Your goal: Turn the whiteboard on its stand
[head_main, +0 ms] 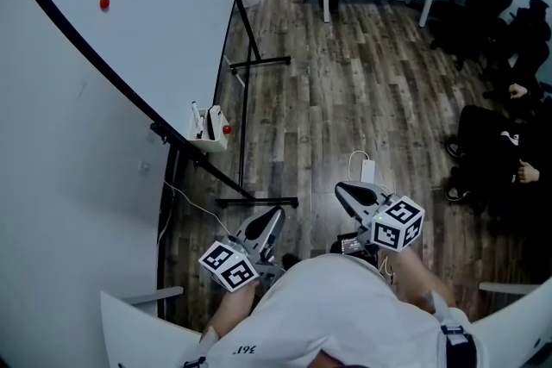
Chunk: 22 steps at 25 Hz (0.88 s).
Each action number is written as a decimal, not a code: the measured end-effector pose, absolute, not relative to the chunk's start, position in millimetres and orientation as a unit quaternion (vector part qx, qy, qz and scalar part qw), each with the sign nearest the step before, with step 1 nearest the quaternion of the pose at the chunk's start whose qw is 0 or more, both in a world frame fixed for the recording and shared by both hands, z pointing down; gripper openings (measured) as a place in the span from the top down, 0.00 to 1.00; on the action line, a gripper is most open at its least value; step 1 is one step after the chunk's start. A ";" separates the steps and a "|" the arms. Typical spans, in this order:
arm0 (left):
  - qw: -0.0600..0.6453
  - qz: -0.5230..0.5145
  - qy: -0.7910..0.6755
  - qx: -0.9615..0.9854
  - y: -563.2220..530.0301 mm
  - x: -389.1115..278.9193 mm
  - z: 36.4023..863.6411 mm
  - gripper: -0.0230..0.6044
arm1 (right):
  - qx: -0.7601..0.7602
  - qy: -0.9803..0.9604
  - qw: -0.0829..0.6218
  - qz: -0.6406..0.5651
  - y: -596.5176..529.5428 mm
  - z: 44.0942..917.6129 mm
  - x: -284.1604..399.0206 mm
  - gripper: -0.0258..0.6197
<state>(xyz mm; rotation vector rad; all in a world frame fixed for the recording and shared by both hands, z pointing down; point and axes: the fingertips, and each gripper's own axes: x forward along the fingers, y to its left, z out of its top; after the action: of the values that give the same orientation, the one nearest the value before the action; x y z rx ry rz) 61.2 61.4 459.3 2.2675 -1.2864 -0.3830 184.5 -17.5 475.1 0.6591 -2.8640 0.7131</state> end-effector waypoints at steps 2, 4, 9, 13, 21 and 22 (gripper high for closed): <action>0.256 -0.138 -0.478 0.829 59.3 61.9 457.5 0.94 | 0.219 -0.946 0.062 0.230 -19.7 474.0 186.0 0.92; 0.259 -0.135 -0.479 0.828 57.8 63.3 457.4 0.94 | 0.220 -0.948 0.065 0.223 -21.3 473.8 187.5 0.92; 0.259 -0.132 -0.476 0.830 55.4 64.1 456.5 0.94 | 0.218 -0.948 0.064 0.222 -25.2 472.5 185.8 0.92; 0.257 -0.132 -0.478 0.829 52.1 61.7 455.9 0.94 | 0.216 -0.949 0.064 0.218 -30.8 470.3 182.0 0.92; 0.260 -0.131 -0.478 0.829 50.8 60.2 456.7 0.94 | 0.219 -0.951 0.069 0.207 -34.2 468.5 180.4 0.92; 0.255 -0.132 -0.479 0.829 49.1 60.9 454.3 0.94 | 0.217 -0.953 0.068 0.202 -36.4 465.2 181.0 0.92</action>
<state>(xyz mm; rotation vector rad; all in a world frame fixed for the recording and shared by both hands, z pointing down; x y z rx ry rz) 60.9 49.1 454.3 2.2519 -1.3004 -0.3586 181.0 -36.4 465.2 0.6545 -2.8705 0.6079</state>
